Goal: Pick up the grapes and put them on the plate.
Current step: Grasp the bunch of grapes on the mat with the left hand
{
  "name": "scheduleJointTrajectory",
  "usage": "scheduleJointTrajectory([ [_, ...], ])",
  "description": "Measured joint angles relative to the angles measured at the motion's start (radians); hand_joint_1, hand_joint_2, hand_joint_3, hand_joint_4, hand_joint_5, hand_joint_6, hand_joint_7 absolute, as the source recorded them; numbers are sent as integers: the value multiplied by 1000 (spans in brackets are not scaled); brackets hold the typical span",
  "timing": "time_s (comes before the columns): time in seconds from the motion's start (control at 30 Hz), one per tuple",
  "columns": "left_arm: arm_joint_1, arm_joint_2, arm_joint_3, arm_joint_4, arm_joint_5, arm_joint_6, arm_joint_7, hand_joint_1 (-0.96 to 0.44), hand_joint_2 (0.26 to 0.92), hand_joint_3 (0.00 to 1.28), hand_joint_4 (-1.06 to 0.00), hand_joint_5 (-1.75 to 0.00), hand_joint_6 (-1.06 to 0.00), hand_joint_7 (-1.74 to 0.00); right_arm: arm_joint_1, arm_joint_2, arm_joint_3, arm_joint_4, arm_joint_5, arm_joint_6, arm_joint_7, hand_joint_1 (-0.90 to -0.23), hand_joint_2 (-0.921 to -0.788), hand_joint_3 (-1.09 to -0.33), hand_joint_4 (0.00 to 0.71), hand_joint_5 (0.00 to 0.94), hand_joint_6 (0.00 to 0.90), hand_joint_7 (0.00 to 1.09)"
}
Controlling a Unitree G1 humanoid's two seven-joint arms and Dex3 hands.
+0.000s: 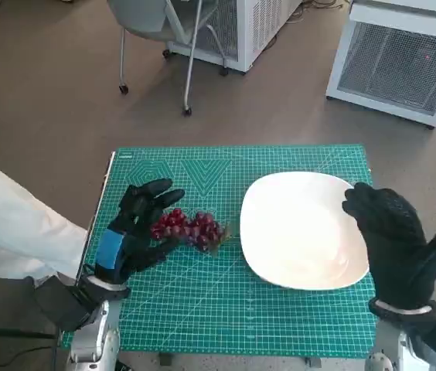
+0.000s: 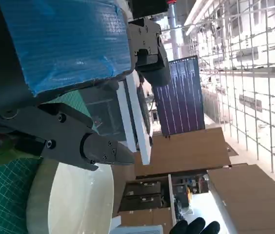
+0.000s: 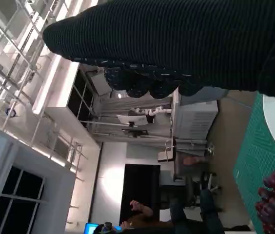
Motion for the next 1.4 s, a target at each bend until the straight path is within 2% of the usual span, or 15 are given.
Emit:
scheduleJointTrajectory([
  [0.6,4,-3,-7,-6,0,0,0,-261,921,94,-110,-751,-90,-899,-7,4,22,10,-12,-1,0,-370,-921,-525,443,504,245,870],
  [1.4,7,-2,-9,-18,2,0,0,-260,921,96,-115,-747,-95,-895,-17,-7,21,30,-21,-10,16,-366,-921,-534,433,498,229,897],
])
